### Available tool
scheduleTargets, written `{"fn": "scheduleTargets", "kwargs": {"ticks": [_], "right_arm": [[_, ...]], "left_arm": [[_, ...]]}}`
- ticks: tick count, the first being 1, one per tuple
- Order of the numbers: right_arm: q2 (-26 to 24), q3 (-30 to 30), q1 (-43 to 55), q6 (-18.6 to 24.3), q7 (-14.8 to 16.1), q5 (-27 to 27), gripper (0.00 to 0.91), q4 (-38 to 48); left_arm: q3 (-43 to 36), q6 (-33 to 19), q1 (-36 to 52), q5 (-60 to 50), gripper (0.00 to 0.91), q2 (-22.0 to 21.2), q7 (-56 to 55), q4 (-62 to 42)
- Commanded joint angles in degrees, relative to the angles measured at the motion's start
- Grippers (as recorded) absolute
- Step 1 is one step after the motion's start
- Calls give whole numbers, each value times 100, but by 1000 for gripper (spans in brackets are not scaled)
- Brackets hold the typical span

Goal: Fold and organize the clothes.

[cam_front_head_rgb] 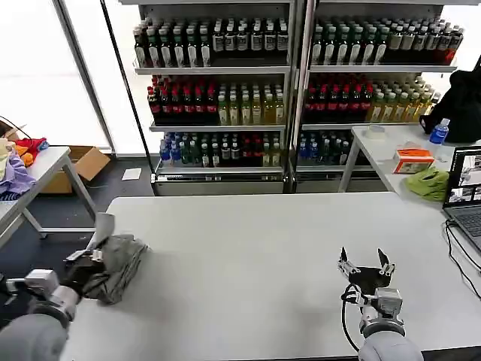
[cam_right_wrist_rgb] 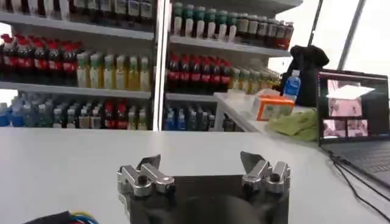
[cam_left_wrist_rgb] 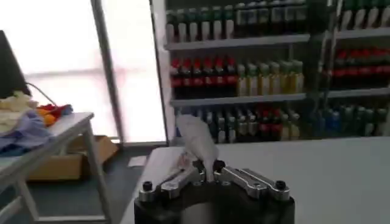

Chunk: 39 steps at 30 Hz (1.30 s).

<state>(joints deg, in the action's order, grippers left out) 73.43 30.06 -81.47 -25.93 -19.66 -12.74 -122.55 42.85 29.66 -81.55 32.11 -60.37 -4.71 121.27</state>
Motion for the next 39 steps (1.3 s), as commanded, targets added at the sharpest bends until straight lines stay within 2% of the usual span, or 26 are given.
{"fn": "scheduleTargets", "kwargs": {"ticks": [1, 6, 10, 16, 17, 18, 19, 26, 29, 31, 33, 36, 37, 38, 39], "right_arm": [[92, 61, -92, -52, -2, 134, 907, -83], [234, 69, -229, -80, 10, 301, 907, -172], [291, 65, -275, -89, 12, 385, 907, -198], [294, 59, -238, -115, 22, 417, 907, -183], [289, 54, -210, -128, 22, 416, 907, -178], [285, 45, -185, -142, 23, 416, 907, -165], [282, 31, -165, -150, 23, 416, 907, -149], [262, -109, -51, -169, 47, 440, 907, 6], [220, -174, -34, -165, 196, 656, 907, 108], [190, -216, -33, -167, 230, 651, 907, 120], [149, -299, 4, -215, 244, 248, 907, 86], [40, -427, 134, -495, 97, -1335, 907, -95], [-67, -591, 260, -717, 17, -2261, 907, -210], [-177, -755, 349, -724, -23, -2610, 907, -230], [-234, -910, 430, -722, -36, -2744, 907, -222]], "left_arm": [[-2804, 221, 80, -829, 10, -1250, -437, 1032], [-3353, 196, 642, -1247, 0, -1650, -433, 158], [-3399, 211, 985, -1231, 10, -1669, -451, -343], [-3393, 267, 1187, -1051, 30, -1706, -527, -503], [-3396, 282, 1211, -1038, 262, -1721, -535, -524], [-3401, 292, 1237, -1002, 806, -1767, -539, -543], [-3406, 291, 1260, -960, 907, -1799, -560, -553], [-3434, -7, 1428, 170, 907, -1937, -385, -510], [-3404, -291, 1421, 84, 907, -1936, -287, -472], [-3374, -286, 1396, 103, 907, -1925, -278, -389], [-3319, -289, 1383, 75, 907, -1912, -319, -338], [-2994, -250, 1381, -122, 907, -1766, -455, -305], [-2813, -178, 1370, -252, 907, -1655, -496, -261], [-2658, -100, 1346, -364, 907, -1502, -515, -223], [-2536, -58, 1331, -420, 907, -1428, -551, -201]]}}
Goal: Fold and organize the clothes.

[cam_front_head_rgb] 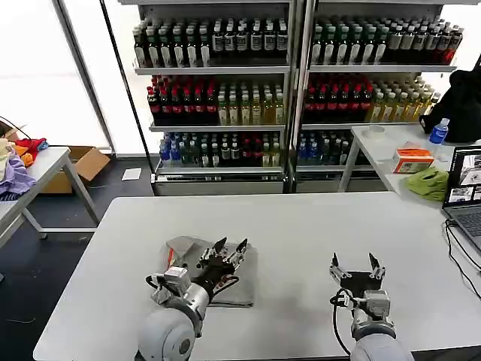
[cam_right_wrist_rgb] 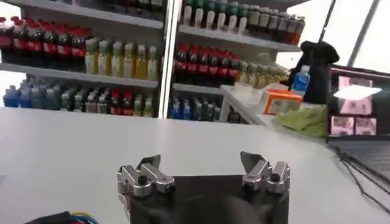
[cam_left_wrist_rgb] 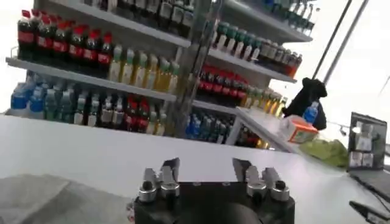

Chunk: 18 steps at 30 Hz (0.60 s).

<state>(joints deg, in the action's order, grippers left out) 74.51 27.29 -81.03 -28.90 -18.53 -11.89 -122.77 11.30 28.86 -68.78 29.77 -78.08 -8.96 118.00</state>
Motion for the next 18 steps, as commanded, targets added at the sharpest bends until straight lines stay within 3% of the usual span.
{"fn": "scheduleTargets", "kwargs": {"ticks": [1, 3, 4, 7, 11, 18], "right_arm": [[-438, -853, 638, -434, -233, -3148, 907, -140], [-526, -1123, 966, -443, -488, -3723, 907, -55], [-590, -1323, 1252, -450, -705, -4260, 907, 58], [-764, -1763, 1870, -461, -909, -4902, 907, 365], [-1084, -2422, 2743, -467, -824, -5394, 907, 876], [-1297, -3317, 3381, -465, -839, -5625, 907, 1430]], "left_arm": [[779, 66, 17, -193, 907, 509, -201, 186], [1022, 144, -48, -179, 907, 671, -282, 283], [1161, 186, -109, -128, 907, 825, -347, 349], [1536, 286, -400, 24, 907, 987, -427, 573], [1822, 356, -805, 46, 907, 1054, -469, 775], [2204, 404, -1334, 36, 907, 1006, -518, 941]]}}
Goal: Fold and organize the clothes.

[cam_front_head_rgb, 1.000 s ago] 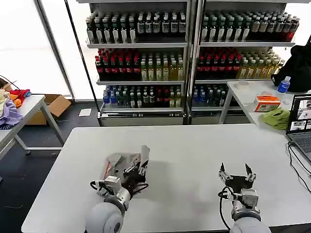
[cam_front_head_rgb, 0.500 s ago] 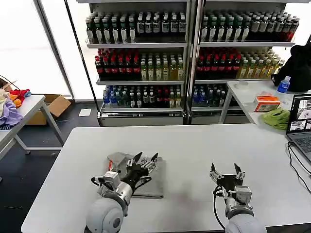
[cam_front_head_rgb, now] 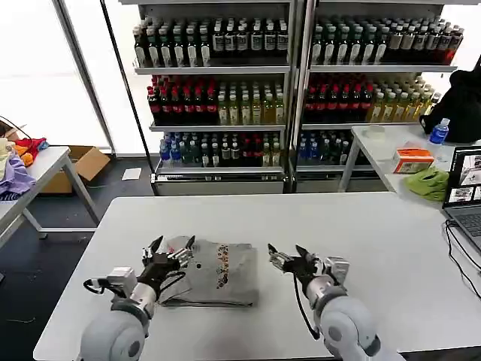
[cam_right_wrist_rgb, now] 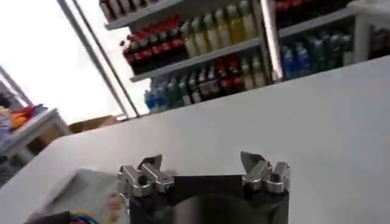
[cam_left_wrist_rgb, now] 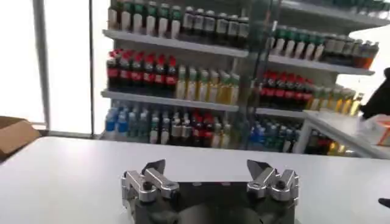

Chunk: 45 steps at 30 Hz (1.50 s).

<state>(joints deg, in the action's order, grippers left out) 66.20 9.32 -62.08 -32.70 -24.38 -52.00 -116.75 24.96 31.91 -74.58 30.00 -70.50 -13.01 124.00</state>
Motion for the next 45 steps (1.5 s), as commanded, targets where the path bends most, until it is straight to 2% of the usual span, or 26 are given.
{"fn": "scheduleTargets", "kwargs": {"ticks": [1, 4, 8, 13, 17, 18, 19, 20, 21, 22, 23, 24, 27, 28, 29, 35, 38, 45], "right_arm": [[-453, -1560, 1509, -85, -285, -1616, 907, 865], [-372, -1615, 1516, -82, -448, -1598, 907, 961], [-106, -1632, 1424, -69, -837, -1479, 907, 1199], [18, -1583, 1286, -70, -898, -1381, 897, 1273], [115, -1516, 1293, -73, -943, -1352, 806, 1288], [131, -1509, 1306, -73, -943, -1336, 736, 1300], [146, -1505, 1309, -75, -944, -1328, 736, 1310], [159, -1509, 1308, -75, -942, -1312, 584, 1318], [168, -1523, 1300, -75, -941, -1285, 524, 1317], [182, -1541, 1286, -75, -947, -1252, 312, 1318], [200, -1555, 1269, -75, -969, -1225, 252, 1322], [226, -1566, 1253, -77, -1011, -1183, 151, 1330], [256, -1596, 1201, -76, -1056, -1155, 131, 1333], [265, -1599, 1192, -76, -1055, -1132, 50, 1336], [273, -1606, 1193, -75, -1048, -1110, 10, 1341], [259, -1543, 1122, -65, -1078, -950, 0, 1191], [143, -1477, 1052, -59, -1006, -721, 0, 1070], [-116, -1187, 964, -58, -822, -568, 0, 895]], "left_arm": [[867, 100, -776, 13, 907, 244, -112, 349], [1003, 98, -940, 20, 907, 212, -110, 396], [1129, 96, -1033, 34, 907, 202, -117, 428], [1162, 91, -1060, 52, 907, 174, -127, 435], [1161, 87, -1040, 51, 907, 97, -126, 447], [1151, 85, -1041, 50, 907, 77, -127, 451], [1137, 83, -1046, 45, 907, 65, -126, 452], [1127, 80, -1045, 39, 907, 55, -130, 453], [1122, 75, -1043, 35, 907, 43, -142, 455], [1125, 69, -1037, 26, 907, 39, -150, 457], [1133, 66, -1032, 21, 907, 44, -157, 457], [1143, 65, -1031, 19, 907, 49, -157, 456], [1186, 64, -1059, 27, 907, 58, -156, 486], [1192, 63, -1075, 29, 907, 57, -152, 507], [1192, 63, -1093, 29, 907, 55, -151, 520], [1169, 64, -1165, -18, 907, -26, -152, 585], [1151, 66, -1189, -38, 907, -87, -153, 630], [1102, 72, -1191, -91, 907, -198, -152, 704]]}}
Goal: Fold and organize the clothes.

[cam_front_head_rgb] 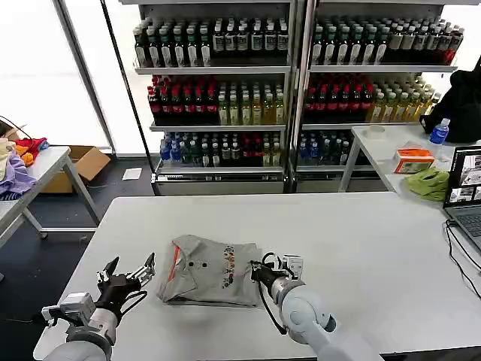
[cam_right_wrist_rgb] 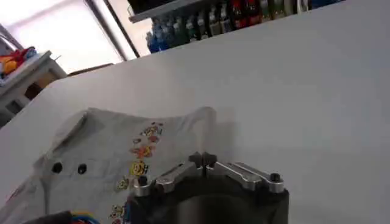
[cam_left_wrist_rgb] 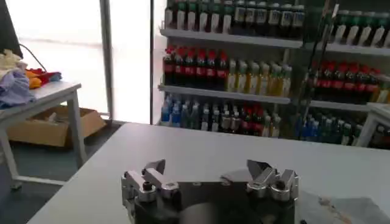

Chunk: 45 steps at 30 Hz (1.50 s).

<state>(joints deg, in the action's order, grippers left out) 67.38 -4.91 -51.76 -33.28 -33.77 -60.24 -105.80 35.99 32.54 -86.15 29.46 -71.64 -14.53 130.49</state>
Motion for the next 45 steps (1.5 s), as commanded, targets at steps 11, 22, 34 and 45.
{"fn": "scheduleTargets", "kwargs": {"ticks": [11, 22, 34, 45], "right_arm": [[-1435, 948, 93, -15, 570, 464, 0, 50], [-1520, 1418, -159, -3, 909, 1036, 40, 506], [-1093, 1975, -750, 402, 1089, 2909, 907, -120], [-980, 1626, -1199, 21, 1379, 2786, 907, -1236]], "left_arm": [[-140, 22, -14, -121, 907, -203, 7, 111], [-288, 28, 36, -189, 907, -271, 33, 85], [-367, 29, -27, -248, 907, -332, 90, 74], [-404, -55, -33, -292, 907, -336, 103, 16]]}}
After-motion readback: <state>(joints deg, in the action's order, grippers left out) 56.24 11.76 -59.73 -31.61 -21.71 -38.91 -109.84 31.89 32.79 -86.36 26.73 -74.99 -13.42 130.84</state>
